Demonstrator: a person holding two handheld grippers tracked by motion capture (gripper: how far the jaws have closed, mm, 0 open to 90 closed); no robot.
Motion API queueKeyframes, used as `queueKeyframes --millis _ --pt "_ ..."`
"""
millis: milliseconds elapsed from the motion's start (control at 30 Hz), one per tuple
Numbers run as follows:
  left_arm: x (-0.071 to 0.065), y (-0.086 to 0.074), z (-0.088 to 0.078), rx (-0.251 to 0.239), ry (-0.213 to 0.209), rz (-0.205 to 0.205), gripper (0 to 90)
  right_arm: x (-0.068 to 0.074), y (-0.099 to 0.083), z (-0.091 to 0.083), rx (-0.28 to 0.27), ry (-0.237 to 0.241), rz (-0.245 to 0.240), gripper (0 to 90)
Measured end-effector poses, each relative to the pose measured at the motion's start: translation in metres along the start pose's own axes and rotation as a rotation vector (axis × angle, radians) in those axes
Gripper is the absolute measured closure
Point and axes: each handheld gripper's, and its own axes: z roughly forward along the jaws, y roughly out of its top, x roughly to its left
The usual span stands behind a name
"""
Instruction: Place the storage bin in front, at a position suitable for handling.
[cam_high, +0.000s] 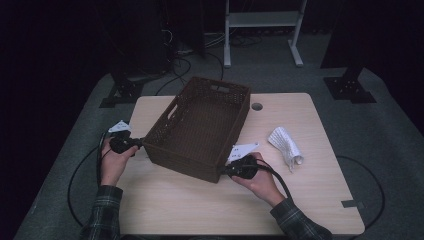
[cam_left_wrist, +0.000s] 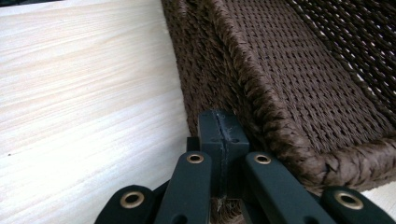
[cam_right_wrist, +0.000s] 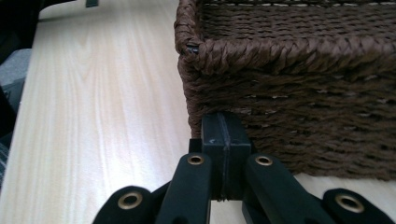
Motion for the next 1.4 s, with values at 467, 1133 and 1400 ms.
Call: queueKeyframes --millis 467,1133,1400 --pt "0.009 0.001 -0.003 0.004 0.007 -0.002 89.7 0.02 0.006 0.012 0.003 0.062 -0.039 89.6" --pt "0.009 0.0 -0.003 0.012 0.04 0.006 84.9 0.006 -0.015 -0.011 -0.02 -0.014 0.011 76.4" --pt "0.008 0.0 -0.004 0.018 0.043 0.013 85.4 -0.008 -0.041 -0.04 -0.023 -0.111 0.069 70.9"
